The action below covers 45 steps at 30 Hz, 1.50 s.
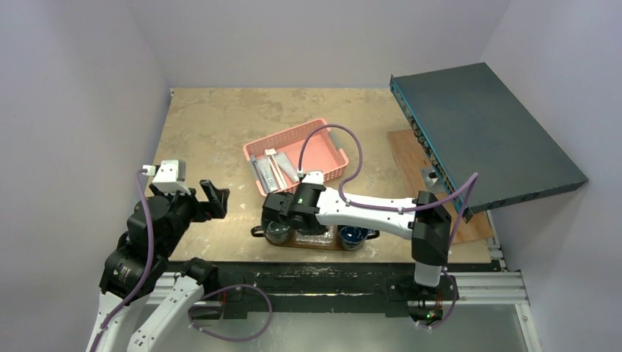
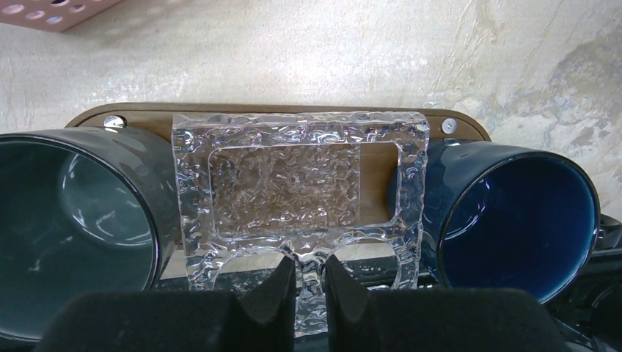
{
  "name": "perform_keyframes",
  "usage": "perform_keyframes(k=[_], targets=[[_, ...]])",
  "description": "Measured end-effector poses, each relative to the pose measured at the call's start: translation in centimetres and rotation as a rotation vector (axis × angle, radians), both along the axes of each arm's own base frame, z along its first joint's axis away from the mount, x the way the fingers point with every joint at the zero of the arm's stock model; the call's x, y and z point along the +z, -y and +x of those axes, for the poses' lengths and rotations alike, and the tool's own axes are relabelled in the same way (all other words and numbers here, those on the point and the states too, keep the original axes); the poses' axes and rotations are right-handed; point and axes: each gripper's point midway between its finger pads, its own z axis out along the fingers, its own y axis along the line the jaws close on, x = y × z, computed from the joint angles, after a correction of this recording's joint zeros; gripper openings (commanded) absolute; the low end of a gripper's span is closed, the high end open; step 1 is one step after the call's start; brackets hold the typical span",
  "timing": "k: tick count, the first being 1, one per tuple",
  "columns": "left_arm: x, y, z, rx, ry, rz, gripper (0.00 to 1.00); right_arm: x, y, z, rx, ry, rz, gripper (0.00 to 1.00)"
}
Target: Prepare toiletry sets of a toothbrush and toothpaste on the tray
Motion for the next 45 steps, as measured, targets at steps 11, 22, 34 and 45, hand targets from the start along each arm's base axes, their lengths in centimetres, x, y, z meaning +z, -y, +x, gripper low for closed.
perform_keyframes(k=[11,22,34,45], targets=[[0.0,0.0,0.0,0.0,0.0,0.0,0.95,-1.6,0.7,-0.2,-0.011,-0.014,-0.053,0.0],[0.0,0.0,0.0,-0.001,0.0,0.0,0.95,-1.7,0.7,-0.2,-0.01,-0.013,-0.056,0.21],[-0.1,0.1,0.1,-0.002,-0.005,0.002,0.95,-1.6,0.8,-0.2,-0.015,-0.007,-0.057,0.34],[-0.4,0.2,0.4,-0.002,-0.024,0.01,0.95,2.0,1.1,0.4,-0.007,0.061,-0.01,0.36]])
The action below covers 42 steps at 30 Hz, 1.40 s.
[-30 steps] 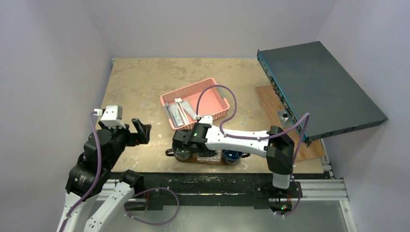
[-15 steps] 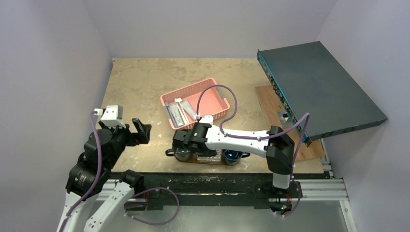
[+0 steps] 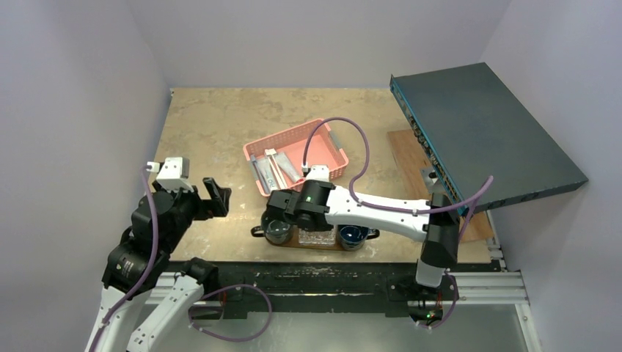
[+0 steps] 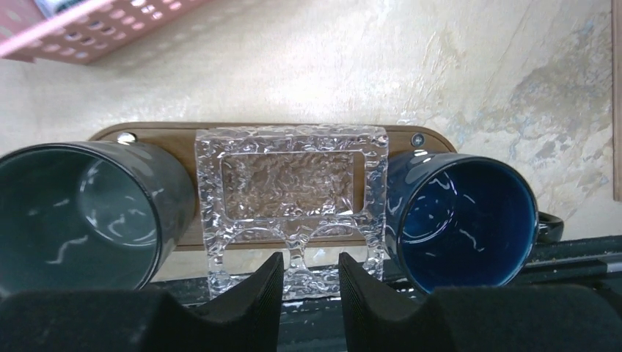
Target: Prepare toiletry sets of a toothbrush and toothpaste on the tray
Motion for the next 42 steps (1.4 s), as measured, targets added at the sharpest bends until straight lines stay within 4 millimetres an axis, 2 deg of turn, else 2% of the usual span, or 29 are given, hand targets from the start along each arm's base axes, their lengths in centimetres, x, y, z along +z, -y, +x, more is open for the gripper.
perform_keyframes(k=[8,14,19,26,29,32,38,42], targets=[[-0.4,0.1,0.4,0.0,-0.024,0.01,0.95,3.1,0.0,0.9,0.059,0.072,0.057,0.39],[-0.9,0.3,0.8,0.001,-0.05,0.022,0.97,5.5,-1.8,2.6,0.176,0.153,0.092,0.44],[-1.6,0.5,1.2,0.001,-0.084,0.036,0.99,8.1,-3.3,5.4,0.264,0.237,0.128,0.45],[-2.1,0.4,1.5,0.009,-0.111,0.051,1.0,11.0,-3.7,11.2,0.327,0.326,0.207,0.47],[-2.3,0.4,1.6,0.014,-0.119,0.057,1.0,11.1,-4.1,13.2,0.344,0.339,0.218,0.48],[-2.5,0.4,1.8,0.016,-0.13,0.063,1.0,10.3,-5.4,14.8,0.378,0.329,0.223,0.47],[-3.2,0.6,2.2,0.016,-0.161,0.077,1.0,5.9,-8.5,17.8,0.482,0.251,0.21,0.47],[-3.5,0.6,2.4,0.017,-0.176,0.084,1.0,4.0,-9.9,19.3,0.52,0.226,0.196,0.45]])
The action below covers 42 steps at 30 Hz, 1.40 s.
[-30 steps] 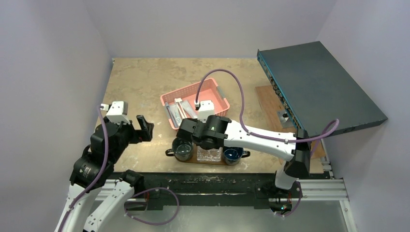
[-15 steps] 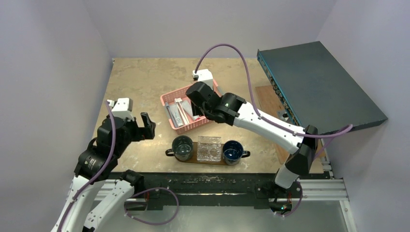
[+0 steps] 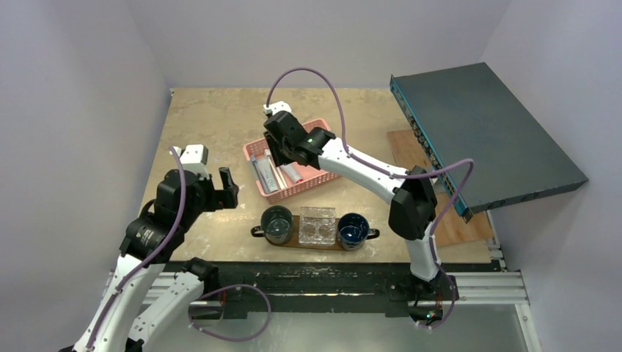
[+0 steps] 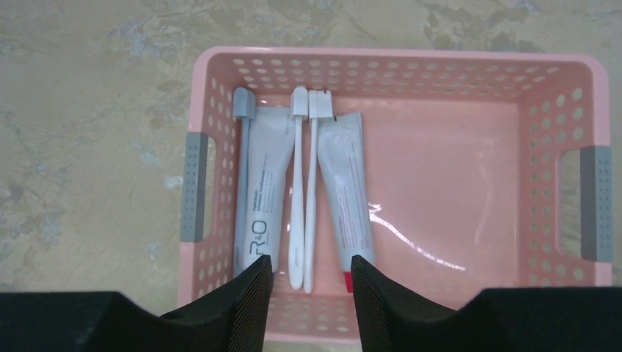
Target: Prepare toiletry sets of a toothbrush and toothpaste on the tray
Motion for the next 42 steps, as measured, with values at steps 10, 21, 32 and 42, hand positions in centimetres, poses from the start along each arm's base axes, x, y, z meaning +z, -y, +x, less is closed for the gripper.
perform_keyframes(k=[10,21,32,42], targets=[[-0.5,0.1,0.3,-0.001,-0.023,0.015,1.0,-2.7,-1.8,3.5,0.042,0.018,-0.039,0.44],[-0.5,0.5,0.4,-0.019,-0.026,0.008,1.0,-6.4,-0.3,7.6,0.067,-0.032,-0.074,0.45],[-1.2,1.1,0.8,-0.039,-0.062,0.01,1.0,-11.4,-0.3,8.1,0.113,-0.117,-0.107,0.52],[-1.9,1.3,1.2,-0.046,-0.091,0.025,1.0,-13.6,-0.4,8.0,0.134,-0.162,-0.106,0.55]])
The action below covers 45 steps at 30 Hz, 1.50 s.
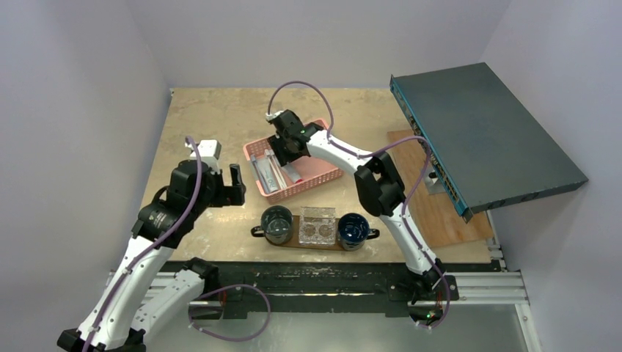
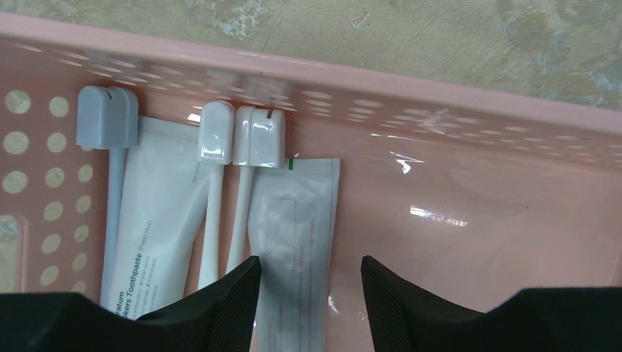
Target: Prepare toiletry sets of a toothbrush and toothpaste on the tray
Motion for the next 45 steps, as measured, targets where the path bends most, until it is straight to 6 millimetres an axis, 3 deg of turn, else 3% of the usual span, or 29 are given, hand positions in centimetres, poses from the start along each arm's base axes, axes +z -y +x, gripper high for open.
perform_keyframes(k=[12,18,20,31,36,45], targets=[[-0.4,0.1,0.2,-0.008,-0.015,0.013,1.0,-1.7,0.1,-0.9,0.032,-0.034,-0.005,0.53],[-0.3,0.2,0.3,-0.008,-0.012,0.012,1.0,-1.9,0.2,-0.9,0.031,-0.029,-0.008,0.37],[-0.3,0.2,0.4,-0.009,-0.012,0.012,1.0,-1.8,0.4,-0.8,0.027,-0.027,-0.007,0.24],[-0.2,0.6,0.4,-0.027,-0.011,-0.002,1.0,-0.5,1.6,-1.2,-0.008,-0.01,-0.021,0.17],[0.2,1.5,0.3,-0.066,0.002,-0.039,1.0,3.0,2.5,-1.7,-0.052,0.03,0.027,0.16],[1.2,3.6,0.3,-0.139,0.019,-0.135,1.0,14.8,2.5,-2.2,-0.109,0.196,0.276,0.14]])
